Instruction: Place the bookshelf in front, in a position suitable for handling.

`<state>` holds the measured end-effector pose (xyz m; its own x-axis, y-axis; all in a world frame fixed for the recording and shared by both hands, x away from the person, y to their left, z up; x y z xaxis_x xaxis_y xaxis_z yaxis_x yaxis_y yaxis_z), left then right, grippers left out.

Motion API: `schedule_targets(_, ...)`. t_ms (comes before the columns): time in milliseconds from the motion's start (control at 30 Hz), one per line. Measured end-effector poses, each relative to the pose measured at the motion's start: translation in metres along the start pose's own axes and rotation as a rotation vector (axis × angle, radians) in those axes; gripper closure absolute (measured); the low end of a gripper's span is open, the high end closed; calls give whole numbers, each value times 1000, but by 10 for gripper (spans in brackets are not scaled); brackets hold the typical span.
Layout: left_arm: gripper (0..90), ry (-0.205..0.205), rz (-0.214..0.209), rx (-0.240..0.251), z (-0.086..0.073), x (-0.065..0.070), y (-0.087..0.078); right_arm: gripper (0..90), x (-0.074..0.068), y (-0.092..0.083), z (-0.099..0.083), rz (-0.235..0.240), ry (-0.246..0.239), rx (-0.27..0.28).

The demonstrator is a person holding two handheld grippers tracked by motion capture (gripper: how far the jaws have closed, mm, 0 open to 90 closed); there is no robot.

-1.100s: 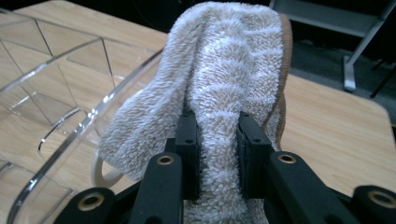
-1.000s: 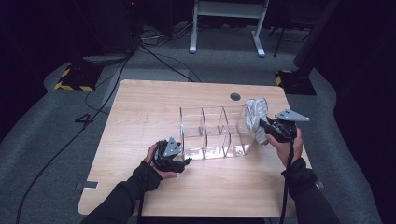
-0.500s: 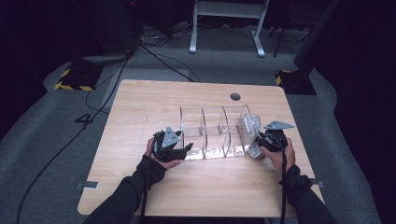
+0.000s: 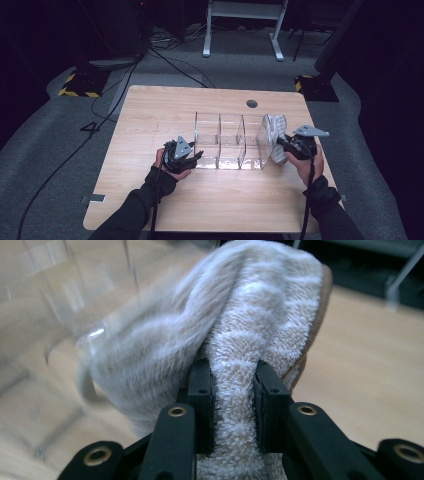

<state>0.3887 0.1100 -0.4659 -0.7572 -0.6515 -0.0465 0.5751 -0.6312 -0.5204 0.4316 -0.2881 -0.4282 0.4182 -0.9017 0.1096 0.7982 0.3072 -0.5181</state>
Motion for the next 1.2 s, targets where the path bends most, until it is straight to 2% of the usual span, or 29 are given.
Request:
schedule_targets(67,545,2,-6,-1,0,0,0,743,3,-12,14,-28,8,62)
schedule_targets(167,549,-4,-12,-1,0,0,0,742,2,-12,22,-34,2,64)
schedule_targets(333,553,0,-19,-3,-1,0,-1,742,-5,10,10,-12,-6,-16)
schedule_targets(400,560,-5,-23,1,-2,1,-2,742,-8,22,0,1,-5,-66)
schedule_targets(533,575,3,-22,-5,-4,2,-3,742,-9,35,-15,34,28,-129)
schedule_targets(600,581,2,-26,-6,-5,2,-3,740,-10,40,-22,45,2,-168)
schedule_targets(633,584,2,-26,-6,-5,2,-3,740,-10,40,-22,45,2,-168)
schedule_targets(667,584,3,-29,-10,-6,3,-3,738,-12,45,-31,71,-4,-223)
schedule_targets(700,583,3,-29,-10,-6,3,-3,738,-12,45,-31,71,-4,-223)
schedule_targets(767,582,17,-33,-20,-8,5,-4,731,-12,46,-36,86,-32,-260)
schedule_targets(833,582,20,-35,-23,-9,5,-4,730,-12,45,-37,84,-40,-263)
schedule_targets(933,573,36,-39,-30,-9,7,-6,734,-7,33,-30,81,-22,-220)
schedule_targets(1000,574,38,-42,-33,-10,7,-7,739,-2,13,-18,69,13,-121)
schedule_targets(1033,577,38,-42,-33,-10,7,-7,739,-2,13,-18,69,13,-121)
schedule_targets(1133,576,36,-47,-35,-10,7,-7,740,1,-13,-6,53,30,-16)
schedule_targets(1200,576,40,-47,-42,-11,7,-6,741,1,-26,-1,43,22,20)
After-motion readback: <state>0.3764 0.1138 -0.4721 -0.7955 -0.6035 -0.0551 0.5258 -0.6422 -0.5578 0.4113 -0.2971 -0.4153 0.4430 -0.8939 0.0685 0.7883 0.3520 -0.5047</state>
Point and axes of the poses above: each handheld gripper's, and its own axes: y roughly forward along the jaws, z roughly out of its top, x roughly to its right, the point moved 1 cm from there along y, roughly forward along the jaws, and after that the axes turned 6 degrees about -z, right-handed, at the moved point
